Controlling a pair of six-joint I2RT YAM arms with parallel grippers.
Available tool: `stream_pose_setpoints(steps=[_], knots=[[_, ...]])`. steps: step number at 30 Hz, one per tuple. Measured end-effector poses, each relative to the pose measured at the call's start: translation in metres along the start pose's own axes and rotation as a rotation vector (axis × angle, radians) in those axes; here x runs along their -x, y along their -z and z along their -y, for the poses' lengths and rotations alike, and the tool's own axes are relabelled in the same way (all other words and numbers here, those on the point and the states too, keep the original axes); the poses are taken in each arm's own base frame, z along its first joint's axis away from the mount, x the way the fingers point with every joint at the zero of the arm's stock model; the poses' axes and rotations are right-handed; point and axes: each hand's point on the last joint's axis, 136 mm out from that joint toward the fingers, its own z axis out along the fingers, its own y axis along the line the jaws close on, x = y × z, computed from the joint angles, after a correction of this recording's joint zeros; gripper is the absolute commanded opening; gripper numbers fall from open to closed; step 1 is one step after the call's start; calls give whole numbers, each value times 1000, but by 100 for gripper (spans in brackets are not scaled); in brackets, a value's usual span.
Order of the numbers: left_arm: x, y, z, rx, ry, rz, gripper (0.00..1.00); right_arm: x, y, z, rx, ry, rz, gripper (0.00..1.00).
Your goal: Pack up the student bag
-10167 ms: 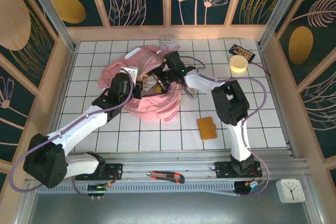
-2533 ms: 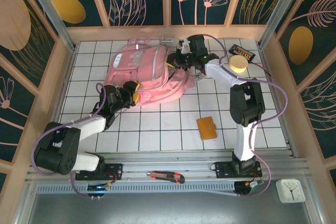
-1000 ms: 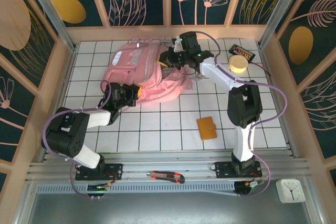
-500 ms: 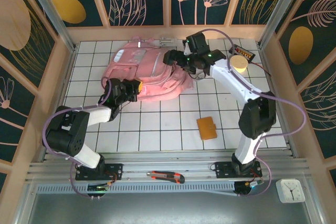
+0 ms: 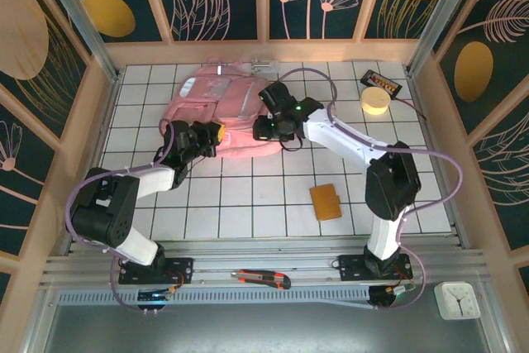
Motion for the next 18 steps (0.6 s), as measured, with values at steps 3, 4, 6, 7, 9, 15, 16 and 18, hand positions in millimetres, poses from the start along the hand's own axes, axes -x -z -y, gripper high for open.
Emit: stream_pose_setpoints(steps=[3, 4, 6, 7, 9, 15, 16, 18], knots=[[-1, 1, 2, -3, -1, -4, 0, 7, -5, -2, -21, 5, 4, 35], [-1, 1, 2, -4, -2, -6, 0, 9, -6, -3, -26, 6, 8, 35], [-2, 1, 2, -4, -1, -7, 0, 12, -8, -5, -31, 9, 7, 35], [-2, 1, 2, -3, -2, -7, 0, 13, -8, -7, -31, 11, 9, 35], [-1, 1, 2, -4, -1, -7, 0, 13, -10, -9, -33, 14, 3, 35], [-1, 1, 2, -3, 0, -7, 0, 10, -16, -7, -53, 23, -25, 31], [-1, 1, 2, -3, 0, -7, 0, 9, -16, -7, -55, 24, -28, 31], [-1, 1, 1, -2, 0, -9, 0, 7, -18, -7, -58, 26, -34, 31]])
